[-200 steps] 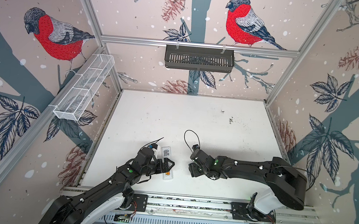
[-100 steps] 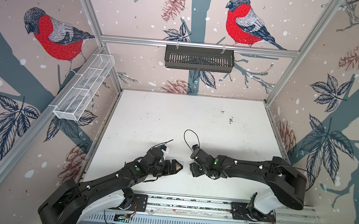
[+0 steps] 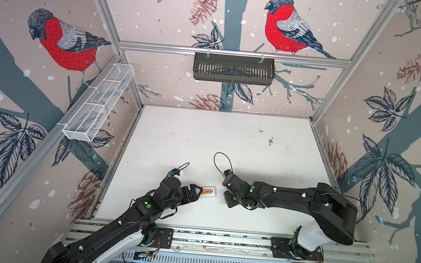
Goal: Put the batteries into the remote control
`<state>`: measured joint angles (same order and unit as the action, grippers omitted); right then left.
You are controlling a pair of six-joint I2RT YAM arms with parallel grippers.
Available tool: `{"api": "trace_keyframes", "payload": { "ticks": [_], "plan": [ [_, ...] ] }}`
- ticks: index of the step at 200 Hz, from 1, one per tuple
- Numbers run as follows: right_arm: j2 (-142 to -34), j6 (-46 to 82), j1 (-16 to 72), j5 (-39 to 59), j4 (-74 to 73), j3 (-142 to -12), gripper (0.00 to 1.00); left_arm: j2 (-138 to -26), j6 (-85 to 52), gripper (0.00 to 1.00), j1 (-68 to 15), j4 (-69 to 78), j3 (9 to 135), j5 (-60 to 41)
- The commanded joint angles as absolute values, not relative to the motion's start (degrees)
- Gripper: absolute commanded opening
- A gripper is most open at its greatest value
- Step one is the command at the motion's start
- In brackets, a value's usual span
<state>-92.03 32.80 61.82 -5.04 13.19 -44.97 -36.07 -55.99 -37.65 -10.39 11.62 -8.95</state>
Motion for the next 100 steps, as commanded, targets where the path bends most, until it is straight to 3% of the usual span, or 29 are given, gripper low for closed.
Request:
{"api": "trace_keyframes", "payload": {
  "ticks": [1, 20, 68, 100],
  "plan": [
    [-92.4, 31.8, 62.0, -0.6, 17.0, -44.6, 0.38, -35.0, -57.1, 0.96, -37.5, -13.4, 11.1, -9.8],
    [-92.3, 31.3, 61.7, -0.8, 17.3, -44.8, 0.39, -33.5, -56.7, 0.96, -37.5, -15.1, 11.2, -10.3],
    [-88.4, 30.6, 61.5, 0.8, 16.3, -43.4, 0.63, -28.4, -56.9, 0.96, -38.8, -19.2, 12.6, -11.2],
    [-85.7, 30.8, 60.1, 1.0, 17.1, -42.0, 0.67, -29.5, -58.2, 0.96, -41.1, -20.5, 12.9, -11.1]
  ]
}}
